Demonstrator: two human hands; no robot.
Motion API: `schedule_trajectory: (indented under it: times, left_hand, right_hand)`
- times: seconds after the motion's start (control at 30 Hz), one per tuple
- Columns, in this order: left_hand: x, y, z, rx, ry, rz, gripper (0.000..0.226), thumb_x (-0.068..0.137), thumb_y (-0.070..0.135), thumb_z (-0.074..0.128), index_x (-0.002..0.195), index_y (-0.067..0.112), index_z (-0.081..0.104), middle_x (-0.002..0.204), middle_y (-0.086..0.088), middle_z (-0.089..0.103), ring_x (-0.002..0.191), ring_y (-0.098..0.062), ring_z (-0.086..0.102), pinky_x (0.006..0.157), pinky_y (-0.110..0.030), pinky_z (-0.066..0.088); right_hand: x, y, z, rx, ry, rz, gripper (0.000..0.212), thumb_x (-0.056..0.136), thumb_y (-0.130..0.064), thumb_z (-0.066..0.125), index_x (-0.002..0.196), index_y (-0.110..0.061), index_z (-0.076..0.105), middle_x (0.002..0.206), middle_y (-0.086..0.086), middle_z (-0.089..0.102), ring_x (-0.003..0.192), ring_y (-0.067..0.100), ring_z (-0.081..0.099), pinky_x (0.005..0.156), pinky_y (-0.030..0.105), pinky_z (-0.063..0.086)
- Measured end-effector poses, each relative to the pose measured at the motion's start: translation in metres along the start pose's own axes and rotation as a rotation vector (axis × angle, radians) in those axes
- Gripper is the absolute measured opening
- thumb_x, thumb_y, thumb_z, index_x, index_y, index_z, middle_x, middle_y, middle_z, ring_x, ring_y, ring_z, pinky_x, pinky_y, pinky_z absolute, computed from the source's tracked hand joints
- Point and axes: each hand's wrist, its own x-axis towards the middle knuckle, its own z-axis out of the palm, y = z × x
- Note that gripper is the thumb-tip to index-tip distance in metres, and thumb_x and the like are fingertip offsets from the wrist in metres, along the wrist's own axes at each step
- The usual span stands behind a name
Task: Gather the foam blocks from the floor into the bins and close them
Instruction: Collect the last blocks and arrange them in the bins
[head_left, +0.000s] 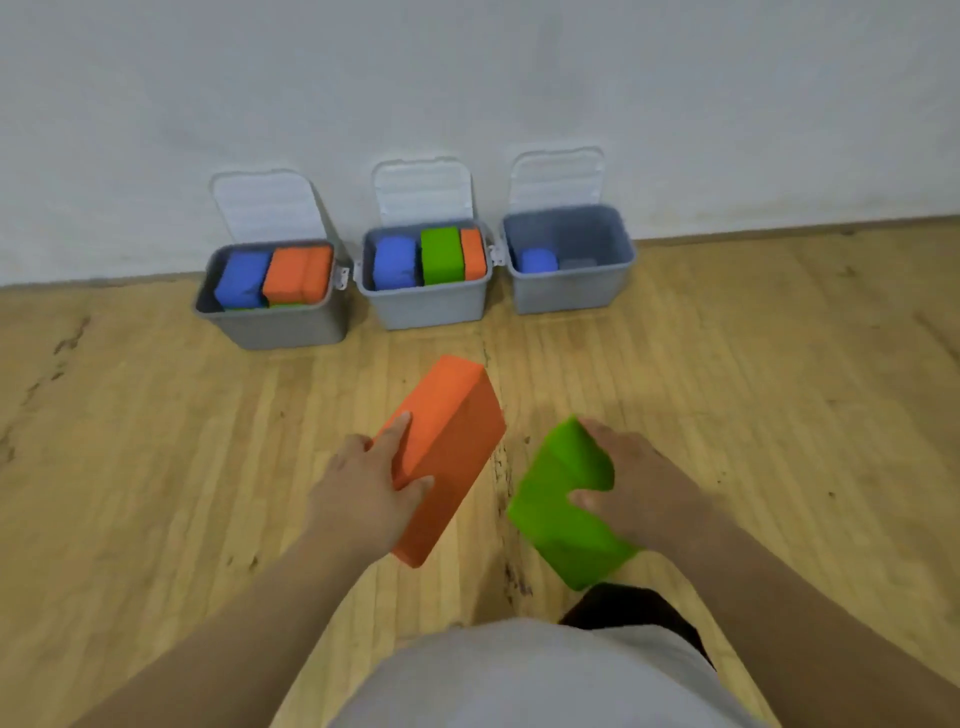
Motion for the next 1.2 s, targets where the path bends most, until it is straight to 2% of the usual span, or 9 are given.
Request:
schedule_trajectory:
  times: [0.13, 0.27, 0.4, 0.63, 0.77, 0.83, 0.93, 1.03, 1.2]
  left_hand:
    - [0.095, 0.027, -0.016, 0.024, -0.021, 0.078, 0.085, 0.089, 0.070, 0.056, 0.158, 0.052, 0.010, 0.129, -0.001, 0.043, 0.122, -0.027, 0.051, 0.099, -0.045, 0.049]
    - [0.181, 0.051, -0.003, -0.063, -0.081, 0.050, 0.086, 0.087, 0.071, 0.057, 0.156, 0.056, 0.008, 0.128, 0.002, 0.040, 0.117, -0.025, 0.052, 0.097, -0.045, 0.051]
    - [0.267, 0.084, 0.010, -0.146, -0.100, -0.013, 0.086, 0.088, 0.068, 0.061, 0.157, 0.055, 0.011, 0.121, 0.005, 0.039, 0.107, -0.019, 0.052, 0.089, -0.040, 0.052]
    - [0.419, 0.172, -0.005, -0.283, -0.040, -0.100, 0.087, 0.088, 0.063, 0.065, 0.159, 0.050, 0.016, 0.118, 0.002, 0.042, 0.108, -0.026, 0.056, 0.094, -0.042, 0.050]
    - [0.497, 0.205, -0.012, -0.371, -0.025, -0.120, 0.088, 0.088, 0.060, 0.068, 0.160, 0.048, 0.019, 0.127, -0.003, 0.047, 0.113, -0.026, 0.056, 0.100, -0.046, 0.050]
    - [0.548, 0.212, -0.013, -0.353, -0.045, -0.129, 0.089, 0.087, 0.065, 0.065, 0.160, 0.049, 0.016, 0.133, -0.005, 0.048, 0.118, -0.027, 0.054, 0.103, -0.047, 0.049]
    - [0.640, 0.222, -0.009, -0.259, -0.073, -0.107, 0.092, 0.083, 0.076, 0.055, 0.160, 0.049, 0.012, 0.137, -0.004, 0.052, 0.122, -0.028, 0.052, 0.103, -0.047, 0.046]
    - [0.746, 0.241, 0.000, -0.178, -0.116, -0.104, 0.086, 0.090, 0.069, 0.056, 0.160, 0.049, 0.010, 0.132, -0.006, 0.049, 0.122, -0.029, 0.050, 0.103, -0.046, 0.044]
    - [0.926, 0.270, 0.010, -0.172, -0.190, -0.072, 0.085, 0.088, 0.065, 0.063, 0.160, 0.041, 0.024, 0.128, -0.015, 0.058, 0.120, -0.038, 0.053, 0.107, -0.052, 0.043]
  right_hand:
    - [0.060, 0.004, -0.028, 0.117, 0.055, 0.081, 0.094, 0.088, -0.054, 0.070, 0.160, -0.049, 0.008, 0.159, -0.001, 0.029, 0.139, 0.025, 0.043, 0.108, 0.043, 0.045]
    - [0.140, 0.021, -0.055, 0.219, 0.090, 0.159, 0.095, 0.086, -0.055, 0.072, 0.159, -0.048, 0.011, 0.154, -0.001, 0.034, 0.134, 0.023, 0.046, 0.104, 0.041, 0.047]
    - [0.239, 0.039, -0.102, 0.257, 0.090, 0.148, 0.094, 0.087, -0.050, 0.074, 0.161, -0.044, 0.016, 0.152, 0.000, 0.034, 0.132, 0.021, 0.046, 0.101, 0.036, 0.046]
    - [0.408, 0.046, -0.242, 0.119, 0.005, 0.044, 0.094, 0.086, -0.046, 0.077, 0.159, -0.044, 0.018, 0.157, 0.002, 0.034, 0.138, 0.024, 0.043, 0.108, 0.039, 0.042]
    - [0.492, 0.043, -0.301, 0.011, -0.011, 0.017, 0.092, 0.086, -0.043, 0.077, 0.160, -0.039, 0.022, 0.155, 0.003, 0.038, 0.137, 0.025, 0.044, 0.108, 0.037, 0.040]
    - [0.537, 0.047, -0.317, 0.009, -0.014, 0.025, 0.094, 0.085, -0.043, 0.078, 0.160, -0.037, 0.022, 0.155, 0.002, 0.039, 0.139, 0.023, 0.043, 0.110, 0.035, 0.036]
    - [0.612, 0.062, -0.329, 0.033, -0.033, 0.073, 0.095, 0.084, -0.041, 0.080, 0.160, -0.035, 0.024, 0.156, 0.002, 0.040, 0.140, 0.022, 0.042, 0.113, 0.034, 0.035]
    - [0.691, 0.079, -0.338, 0.069, -0.057, 0.165, 0.094, 0.085, -0.043, 0.079, 0.160, -0.037, 0.022, 0.156, -0.001, 0.039, 0.140, 0.020, 0.041, 0.114, 0.035, 0.036]
    - [0.807, 0.107, -0.353, 0.111, -0.052, 0.385, 0.094, 0.085, -0.047, 0.076, 0.160, -0.041, 0.019, 0.151, 0.005, 0.041, 0.133, 0.028, 0.049, 0.109, 0.043, 0.044]
